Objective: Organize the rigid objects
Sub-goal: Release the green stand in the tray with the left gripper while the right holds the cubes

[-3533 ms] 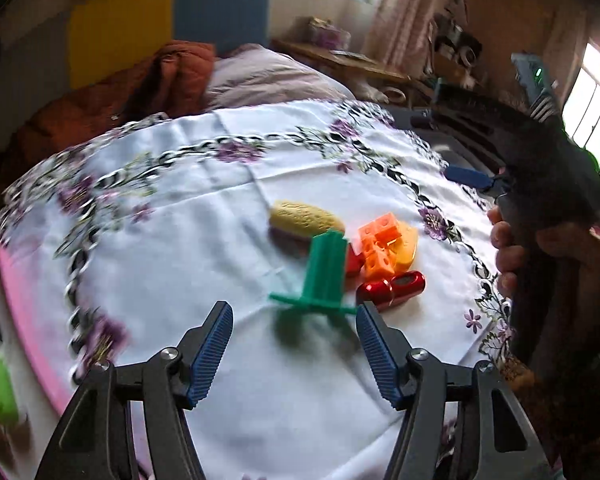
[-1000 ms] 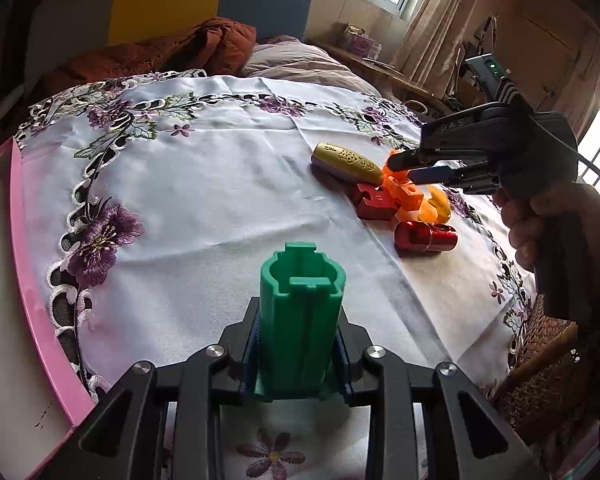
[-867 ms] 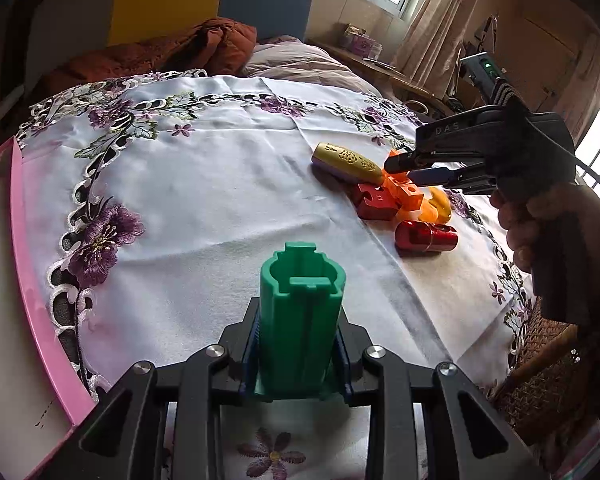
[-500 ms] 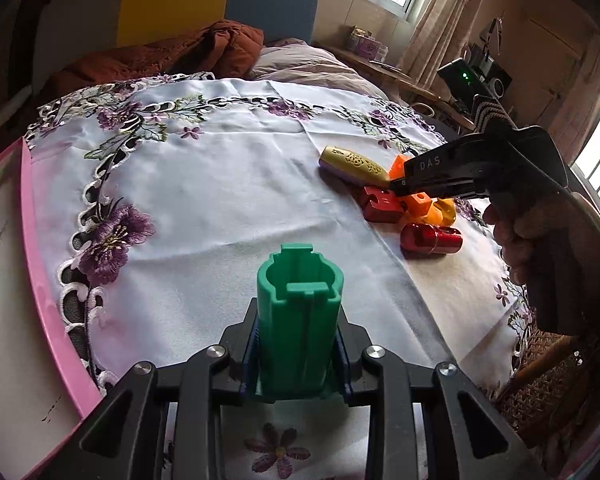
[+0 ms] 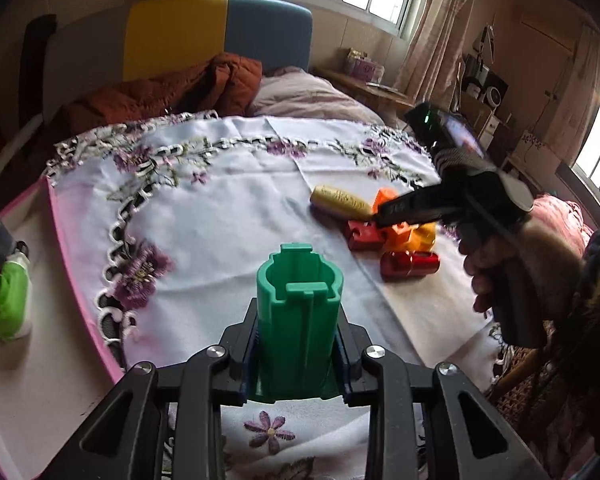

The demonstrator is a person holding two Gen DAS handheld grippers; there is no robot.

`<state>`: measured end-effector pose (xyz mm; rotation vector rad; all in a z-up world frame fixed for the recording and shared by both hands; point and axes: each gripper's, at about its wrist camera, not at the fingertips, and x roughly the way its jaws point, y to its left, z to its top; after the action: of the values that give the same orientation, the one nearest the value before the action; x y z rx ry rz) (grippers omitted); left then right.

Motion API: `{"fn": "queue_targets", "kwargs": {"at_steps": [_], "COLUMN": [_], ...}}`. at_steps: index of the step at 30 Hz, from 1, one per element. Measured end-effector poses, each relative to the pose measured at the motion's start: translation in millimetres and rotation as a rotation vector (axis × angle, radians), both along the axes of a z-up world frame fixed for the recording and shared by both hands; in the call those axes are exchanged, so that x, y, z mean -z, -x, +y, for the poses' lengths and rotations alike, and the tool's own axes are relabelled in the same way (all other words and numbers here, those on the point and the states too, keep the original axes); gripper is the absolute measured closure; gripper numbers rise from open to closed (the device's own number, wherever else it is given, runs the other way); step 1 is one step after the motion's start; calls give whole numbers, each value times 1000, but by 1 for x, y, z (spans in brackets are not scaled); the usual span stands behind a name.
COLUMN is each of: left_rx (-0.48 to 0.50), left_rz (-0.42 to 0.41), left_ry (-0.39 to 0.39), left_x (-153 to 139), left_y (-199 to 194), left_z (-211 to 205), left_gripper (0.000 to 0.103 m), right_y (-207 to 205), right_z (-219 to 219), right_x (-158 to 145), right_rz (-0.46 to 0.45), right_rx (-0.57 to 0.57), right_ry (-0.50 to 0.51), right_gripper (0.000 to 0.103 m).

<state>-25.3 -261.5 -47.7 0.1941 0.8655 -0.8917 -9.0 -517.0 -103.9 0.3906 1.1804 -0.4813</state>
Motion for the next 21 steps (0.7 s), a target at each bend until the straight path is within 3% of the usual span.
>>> {"fn": "queue_targets", "kwargs": {"at_steps": [9,21], "left_rx": [-31,-123], "left_rz": [-29,-8], "left_ry": [35,65], "left_x": [-25,-36], "left_y": [3,-12], "left_z": [17,54], "left_gripper": [73,73], "right_y": [-2,-2], "right_z": [4,15], "right_x": [3,0], "right_rz": [4,19], "right_rx": [-14,-55], "right_ry": [25,82], "right_gripper": [76,77]}}
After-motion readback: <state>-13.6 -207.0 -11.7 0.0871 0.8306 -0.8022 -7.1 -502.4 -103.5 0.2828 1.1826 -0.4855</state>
